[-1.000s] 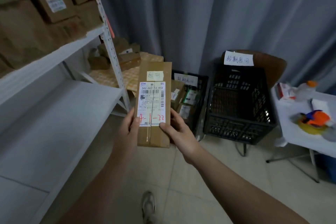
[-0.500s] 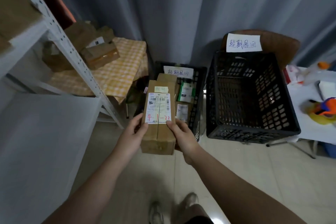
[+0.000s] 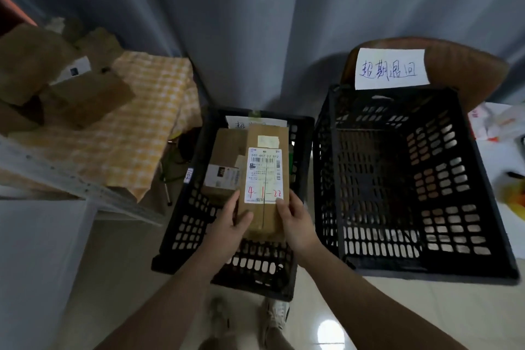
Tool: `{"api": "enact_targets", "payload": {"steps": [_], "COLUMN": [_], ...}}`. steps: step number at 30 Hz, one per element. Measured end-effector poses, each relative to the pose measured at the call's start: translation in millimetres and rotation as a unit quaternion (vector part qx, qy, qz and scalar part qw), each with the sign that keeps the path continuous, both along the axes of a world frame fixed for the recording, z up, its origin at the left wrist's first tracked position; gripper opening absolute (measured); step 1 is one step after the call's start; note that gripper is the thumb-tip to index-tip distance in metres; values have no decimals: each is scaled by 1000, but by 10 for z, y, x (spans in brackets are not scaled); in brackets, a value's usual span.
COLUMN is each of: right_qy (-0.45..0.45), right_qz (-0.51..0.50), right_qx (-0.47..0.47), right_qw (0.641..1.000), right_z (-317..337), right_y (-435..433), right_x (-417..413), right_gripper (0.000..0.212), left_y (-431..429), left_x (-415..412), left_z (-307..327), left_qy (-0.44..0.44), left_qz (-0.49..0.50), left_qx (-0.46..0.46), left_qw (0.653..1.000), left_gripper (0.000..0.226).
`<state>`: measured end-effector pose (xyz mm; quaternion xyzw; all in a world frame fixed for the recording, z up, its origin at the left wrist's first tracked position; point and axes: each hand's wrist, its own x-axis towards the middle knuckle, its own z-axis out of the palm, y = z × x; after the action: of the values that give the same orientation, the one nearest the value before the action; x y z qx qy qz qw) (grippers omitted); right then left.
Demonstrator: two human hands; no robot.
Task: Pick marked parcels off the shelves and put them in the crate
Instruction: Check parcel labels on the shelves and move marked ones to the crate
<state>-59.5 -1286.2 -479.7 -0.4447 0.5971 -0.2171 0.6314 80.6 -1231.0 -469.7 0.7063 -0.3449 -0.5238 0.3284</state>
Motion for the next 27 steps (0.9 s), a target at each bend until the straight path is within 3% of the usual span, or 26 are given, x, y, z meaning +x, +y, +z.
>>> {"api": "enact_targets", "payload": {"steps": [5, 10, 13, 16, 18, 20, 22, 24, 26, 27], "right_qy": [131, 245, 330, 388, 398, 439, 490, 515, 542, 552], "right_qz": [35, 87, 143, 249, 309, 362, 392, 404, 437, 454], "right_qx": [-103, -102, -134, -89, -52, -61, -112, -162, -202, -215], "right_qw": [985, 960, 923, 883, 862, 820, 770, 739, 689, 665], "right_z": [-530, -1080, -1327, -1589, -1764, -1922, -2037, -2090, -2105, -2112], "right_y": [-508, -813, -966, -1089, -1116, -1092, -1057, -1060, -1105, -1145], "right_x": [102, 294, 417, 403, 374, 391, 435, 478, 521, 548], "right_gripper": [52, 45, 54, 67, 83, 102, 109, 108, 102, 98], "left_y": [-605, -991, -1237, -1448, -1574, -1684, -1742, -1735, -1681, -1643], "left_x": [130, 213, 255, 315, 335, 327, 355, 480, 679, 769], "left_z": [-623, -1126, -1454, -1786, -1948, -2043, -2001, -1955, -2027, -2111], "left_qy": [4, 6, -1, 5, 34, 55, -4, -173, -350, -405], "left_qz": [-56, -96, -114, -142, -131, -109, -148, -201, -266, -308], "left_qx": [21, 32, 49, 96, 138, 141, 58, -40, -90, -73], "left_qw": [998, 995, 992, 985, 981, 982, 987, 963, 894, 857], "left_gripper": [60, 56, 55, 51, 47, 45, 39, 36, 42, 48]}}
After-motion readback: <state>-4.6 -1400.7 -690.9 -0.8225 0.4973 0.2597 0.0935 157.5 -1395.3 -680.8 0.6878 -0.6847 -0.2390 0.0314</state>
